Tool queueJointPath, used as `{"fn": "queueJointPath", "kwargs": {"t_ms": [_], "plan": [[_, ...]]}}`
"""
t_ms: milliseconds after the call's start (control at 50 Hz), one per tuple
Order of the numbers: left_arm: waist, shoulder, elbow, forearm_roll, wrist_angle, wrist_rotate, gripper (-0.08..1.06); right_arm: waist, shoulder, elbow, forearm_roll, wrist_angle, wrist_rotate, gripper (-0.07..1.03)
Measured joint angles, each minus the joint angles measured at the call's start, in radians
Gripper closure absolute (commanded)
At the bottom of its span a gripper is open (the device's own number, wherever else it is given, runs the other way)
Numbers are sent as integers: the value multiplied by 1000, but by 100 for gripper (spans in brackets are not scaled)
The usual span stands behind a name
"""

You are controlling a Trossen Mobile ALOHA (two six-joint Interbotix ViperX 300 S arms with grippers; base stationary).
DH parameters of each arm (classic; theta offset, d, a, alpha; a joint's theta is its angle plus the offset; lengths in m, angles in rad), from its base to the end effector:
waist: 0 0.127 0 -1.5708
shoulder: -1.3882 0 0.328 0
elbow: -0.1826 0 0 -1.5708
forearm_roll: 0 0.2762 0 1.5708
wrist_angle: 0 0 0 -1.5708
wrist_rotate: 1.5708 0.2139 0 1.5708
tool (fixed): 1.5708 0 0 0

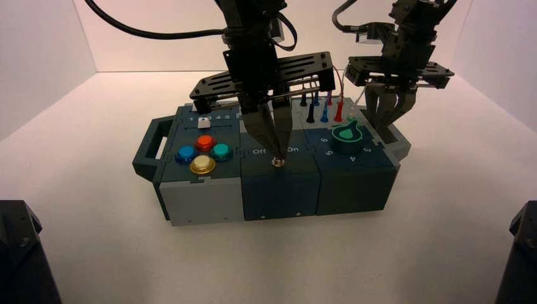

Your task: Flip the bottom switch off with the left gripper.

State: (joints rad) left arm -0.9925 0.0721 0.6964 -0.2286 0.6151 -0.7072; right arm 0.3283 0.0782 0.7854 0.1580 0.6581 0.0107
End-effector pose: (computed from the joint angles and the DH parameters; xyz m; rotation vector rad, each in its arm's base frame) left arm 0.1533 -0.2860 0.0446 -0.1004 1.5499 -0.2730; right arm 0.2544 0.1084 0.0214 -0.0688 1.5323 0.2355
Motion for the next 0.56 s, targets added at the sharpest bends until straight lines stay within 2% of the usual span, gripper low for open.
{"fn": "queueJointPath", "kwargs": {"t_ms": [260, 560], "plan": [[0, -6, -11, 5, -3, 12, 101, 0, 0, -2, 0, 2, 0, 98], [5, -72, -31, 8, -35, 14, 101, -2, -15, 6, -2, 0, -2, 98]]}}
